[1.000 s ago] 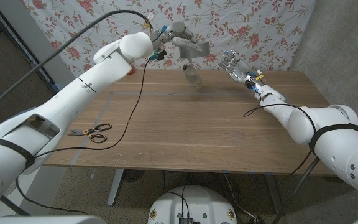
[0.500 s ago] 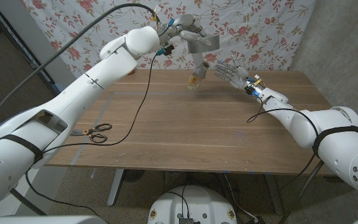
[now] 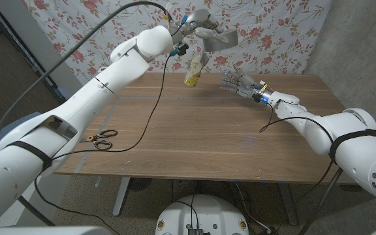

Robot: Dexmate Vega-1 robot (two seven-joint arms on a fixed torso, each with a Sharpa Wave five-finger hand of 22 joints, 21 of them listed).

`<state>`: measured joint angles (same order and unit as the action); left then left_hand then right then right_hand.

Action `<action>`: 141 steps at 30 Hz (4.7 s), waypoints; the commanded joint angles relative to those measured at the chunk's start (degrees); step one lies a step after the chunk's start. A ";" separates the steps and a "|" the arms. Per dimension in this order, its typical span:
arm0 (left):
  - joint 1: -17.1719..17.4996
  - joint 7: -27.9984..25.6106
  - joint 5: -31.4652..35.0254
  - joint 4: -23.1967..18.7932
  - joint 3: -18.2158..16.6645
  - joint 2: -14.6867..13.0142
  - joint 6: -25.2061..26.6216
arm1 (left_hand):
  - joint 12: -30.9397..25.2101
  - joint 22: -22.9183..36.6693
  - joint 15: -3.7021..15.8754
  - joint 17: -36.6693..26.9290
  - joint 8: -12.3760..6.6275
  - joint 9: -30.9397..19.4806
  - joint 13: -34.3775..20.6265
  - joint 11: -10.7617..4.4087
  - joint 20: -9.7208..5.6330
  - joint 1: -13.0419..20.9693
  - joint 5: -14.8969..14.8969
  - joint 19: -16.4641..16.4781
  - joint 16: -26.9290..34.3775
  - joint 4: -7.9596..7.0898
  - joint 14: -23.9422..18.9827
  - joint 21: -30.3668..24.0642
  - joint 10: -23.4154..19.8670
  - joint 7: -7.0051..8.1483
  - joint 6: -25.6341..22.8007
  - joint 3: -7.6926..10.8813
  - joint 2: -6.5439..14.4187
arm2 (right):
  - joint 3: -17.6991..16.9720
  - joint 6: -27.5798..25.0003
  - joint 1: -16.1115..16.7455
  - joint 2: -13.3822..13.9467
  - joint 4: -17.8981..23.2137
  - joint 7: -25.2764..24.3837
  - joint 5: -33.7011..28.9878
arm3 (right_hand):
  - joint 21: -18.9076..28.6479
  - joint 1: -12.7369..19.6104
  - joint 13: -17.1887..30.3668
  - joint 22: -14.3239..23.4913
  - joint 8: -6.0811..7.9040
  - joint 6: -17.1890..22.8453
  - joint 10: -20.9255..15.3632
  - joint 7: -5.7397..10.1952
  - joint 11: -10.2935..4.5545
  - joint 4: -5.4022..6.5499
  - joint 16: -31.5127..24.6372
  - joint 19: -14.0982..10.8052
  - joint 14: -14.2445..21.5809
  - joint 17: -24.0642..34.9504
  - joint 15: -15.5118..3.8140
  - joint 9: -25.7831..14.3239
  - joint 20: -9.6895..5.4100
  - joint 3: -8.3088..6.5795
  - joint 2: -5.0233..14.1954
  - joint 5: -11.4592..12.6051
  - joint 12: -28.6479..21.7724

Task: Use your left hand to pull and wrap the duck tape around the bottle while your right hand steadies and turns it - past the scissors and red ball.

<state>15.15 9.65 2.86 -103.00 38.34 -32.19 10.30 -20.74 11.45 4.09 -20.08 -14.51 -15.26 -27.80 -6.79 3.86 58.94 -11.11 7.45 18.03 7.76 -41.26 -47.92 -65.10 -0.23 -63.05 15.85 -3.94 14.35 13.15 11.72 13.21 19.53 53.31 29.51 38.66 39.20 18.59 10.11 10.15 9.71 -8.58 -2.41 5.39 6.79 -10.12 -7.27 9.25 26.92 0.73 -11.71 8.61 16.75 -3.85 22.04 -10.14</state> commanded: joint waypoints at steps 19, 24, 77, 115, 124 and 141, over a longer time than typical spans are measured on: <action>-0.17 -3.26 -1.68 2.99 -0.46 3.45 -2.95 | 0.43 0.10 9.61 -0.10 0.16 0.41 0.57 -3.73 -0.15 13.46 0.46 0.46 -0.19 0.42 -0.77 -0.96 -5.16 -0.08 -0.88 0.13 12.85 | 8.01 -3.24 -0.43 -0.71 4.44 -0.96 -0.01 | -4.44 2.23 -2.51 -0.01 0.82 -7.76 7.64 -0.20 0.15 -1.47 -1.44 1.04 -5.87 -4.98 1.88 0.20 3.31 2.27 -2.13 4.13 -1.07; -0.50 -2.83 -3.26 4.65 -0.50 4.32 -4.11 | 0.38 0.08 9.63 -0.13 0.20 0.57 0.54 -3.68 0.07 13.46 0.54 0.55 -0.14 0.50 -0.93 -1.10 -5.35 -0.31 -1.09 0.06 12.77 | 9.39 -0.61 -0.93 -1.04 4.44 1.00 -1.23 | -4.77 2.72 -3.26 0.01 0.30 -10.47 10.38 -0.67 0.92 -1.93 -0.90 -1.00 -7.61 -6.33 2.73 0.28 2.47 2.51 -3.10 5.24 -0.44; 3.41 -6.08 -3.83 0.55 -1.81 4.41 -11.67 | 0.68 -0.04 9.60 0.06 0.85 1.37 0.20 -3.99 0.49 13.28 0.65 0.44 -0.64 0.59 -0.92 -1.89 -5.33 0.19 -1.27 -0.06 12.88 | -52.46 -20.04 -2.24 -19.42 4.44 -32.63 -30.96 | 29.86 39.66 19.83 2.58 9.02 45.37 -50.40 0.24 -8.83 -9.09 -51.00 -19.57 53.69 43.87 -13.29 -4.90 -10.22 -28.76 14.45 -10.68 -34.98; 16.55 -33.57 29.39 -9.72 -3.94 3.64 4.55 | 0.91 -0.17 9.76 -0.19 0.83 2.02 0.31 -4.87 -1.04 13.12 0.44 1.79 -0.56 0.66 -1.29 -2.93 -6.31 1.65 -2.72 -0.87 12.37 | -75.74 -21.79 -5.65 -19.86 4.44 -33.96 -33.17 | 32.11 37.85 21.14 0.72 7.49 45.87 -50.04 0.64 -9.21 -9.06 -53.82 -18.61 52.44 43.82 -13.27 -7.86 -11.09 -31.00 13.98 -10.56 -34.96; 15.81 -32.72 29.00 -8.30 -3.86 3.99 5.06 | 0.81 -0.15 9.77 -0.29 0.86 2.12 -0.12 -4.87 -1.01 13.18 0.34 1.76 -0.49 0.68 -1.44 -3.06 -6.22 1.71 -2.91 -1.01 12.39 | -73.61 -21.25 -4.77 -18.77 4.44 -29.24 -32.02 | 32.47 37.46 21.21 0.56 7.04 46.06 -49.99 1.08 -9.76 -9.13 -54.34 -18.56 52.17 43.82 -13.26 -8.19 -11.28 -31.36 13.85 -10.52 -34.84; 5.61 -4.55 41.27 -3.37 9.01 2.36 31.09 | 8.13 -0.04 7.89 2.54 4.36 2.88 0.67 -4.31 2.58 -2.12 -0.10 -1.71 -5.92 -6.32 5.82 -2.60 10.25 5.69 13.90 -7.51 7.99 | -66.28 -18.75 -2.52 -16.71 4.44 -19.05 -28.97 | 32.24 36.13 19.88 0.22 5.61 45.54 -49.11 2.12 -10.03 -8.72 -53.83 -16.93 50.34 43.40 -13.29 -8.53 -11.43 -32.23 13.88 -10.67 -33.48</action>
<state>27.00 -11.27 36.83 -110.65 39.33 -29.41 26.00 -15.36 11.20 4.11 -18.59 -10.94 -12.69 -27.38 -11.80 4.66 63.95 -11.31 7.08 14.53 4.22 -39.74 -50.86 -61.36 4.68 -55.76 11.06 7.94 -54.57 -6.49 8.32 -4.35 23.97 30.40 -1.26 71.01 67.69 26.41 10.38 15.81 49.79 -43.65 2.73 0.92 -13.22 -52.02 -25.32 32.85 53.37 5.84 -20.09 -1.91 -2.33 -1.72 10.98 -38.88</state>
